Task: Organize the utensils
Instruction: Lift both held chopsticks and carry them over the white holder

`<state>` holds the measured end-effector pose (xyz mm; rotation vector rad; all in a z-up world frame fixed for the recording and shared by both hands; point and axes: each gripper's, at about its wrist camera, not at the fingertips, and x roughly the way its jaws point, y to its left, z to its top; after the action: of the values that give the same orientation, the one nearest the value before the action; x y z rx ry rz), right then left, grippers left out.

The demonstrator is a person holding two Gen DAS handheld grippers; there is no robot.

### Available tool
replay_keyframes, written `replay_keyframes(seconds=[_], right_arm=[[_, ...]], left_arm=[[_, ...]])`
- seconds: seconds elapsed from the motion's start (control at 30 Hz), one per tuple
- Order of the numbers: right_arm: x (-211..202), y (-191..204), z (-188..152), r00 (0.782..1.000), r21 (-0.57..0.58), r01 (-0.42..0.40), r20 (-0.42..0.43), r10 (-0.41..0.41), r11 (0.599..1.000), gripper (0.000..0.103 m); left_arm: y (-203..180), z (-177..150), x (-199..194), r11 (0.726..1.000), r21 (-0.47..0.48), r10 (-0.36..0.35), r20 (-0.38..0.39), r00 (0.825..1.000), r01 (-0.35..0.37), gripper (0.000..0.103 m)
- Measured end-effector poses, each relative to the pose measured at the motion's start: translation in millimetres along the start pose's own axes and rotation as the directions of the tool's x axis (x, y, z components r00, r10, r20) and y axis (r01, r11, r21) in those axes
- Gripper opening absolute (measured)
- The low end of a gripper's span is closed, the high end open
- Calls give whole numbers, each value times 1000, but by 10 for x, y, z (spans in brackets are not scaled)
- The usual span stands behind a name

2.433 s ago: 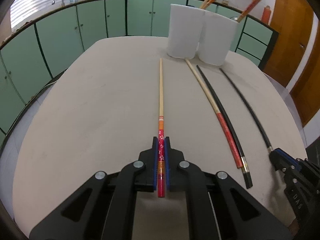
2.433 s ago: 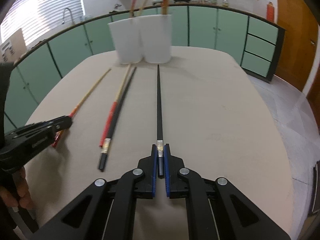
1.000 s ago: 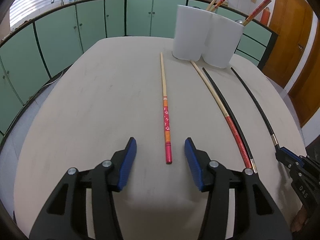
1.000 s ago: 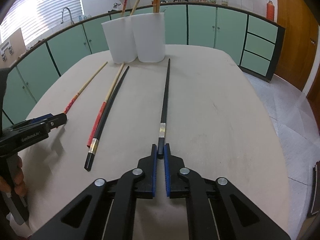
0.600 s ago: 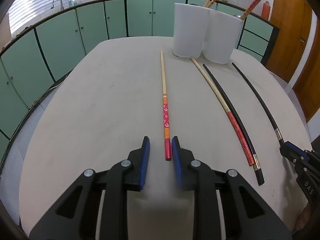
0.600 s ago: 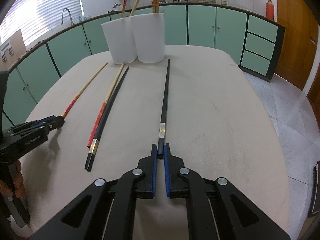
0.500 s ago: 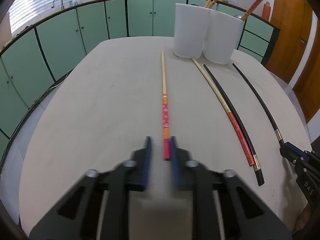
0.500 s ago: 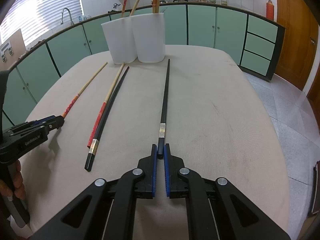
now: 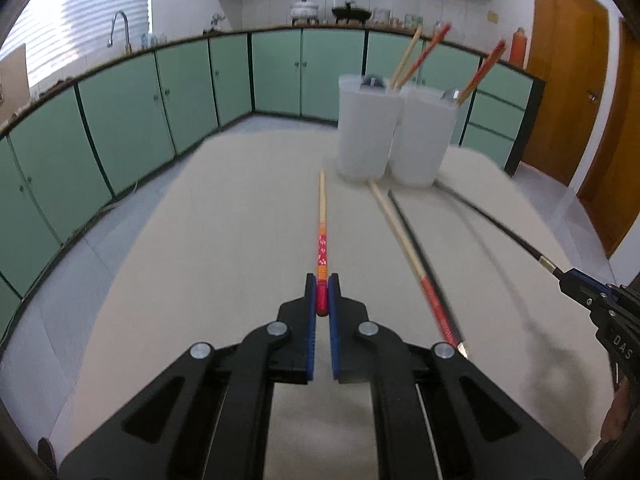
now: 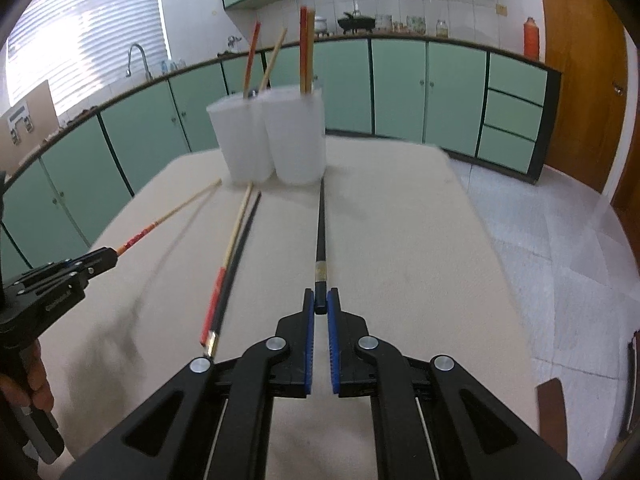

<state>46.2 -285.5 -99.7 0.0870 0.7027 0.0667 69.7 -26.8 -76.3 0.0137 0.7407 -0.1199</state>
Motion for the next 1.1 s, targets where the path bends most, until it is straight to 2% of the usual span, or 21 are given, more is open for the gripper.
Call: replay_keyframes(seconds=[0.2,0.43,0.77,1.1], right_arm=[[-269,-45,278,997,-4,-2,74,3,1000,6],[-538,-78,645,990,-3,-33,140,33,999,6],[-701,-61,1149,980,-27,-87,178,90,996,6],[-728,14,1376,975,-60,-125,180,133,990,6]], left_arm=[[-22,297,-302,1000,4,-17,99,995,17,5],[-79,696,-635,999,13,-47,205,978,45,5],[-171,1110,-870,995,19,-102,274,956,101,5],[-211,1180,-965,990,36,-141,296,945,137,5]])
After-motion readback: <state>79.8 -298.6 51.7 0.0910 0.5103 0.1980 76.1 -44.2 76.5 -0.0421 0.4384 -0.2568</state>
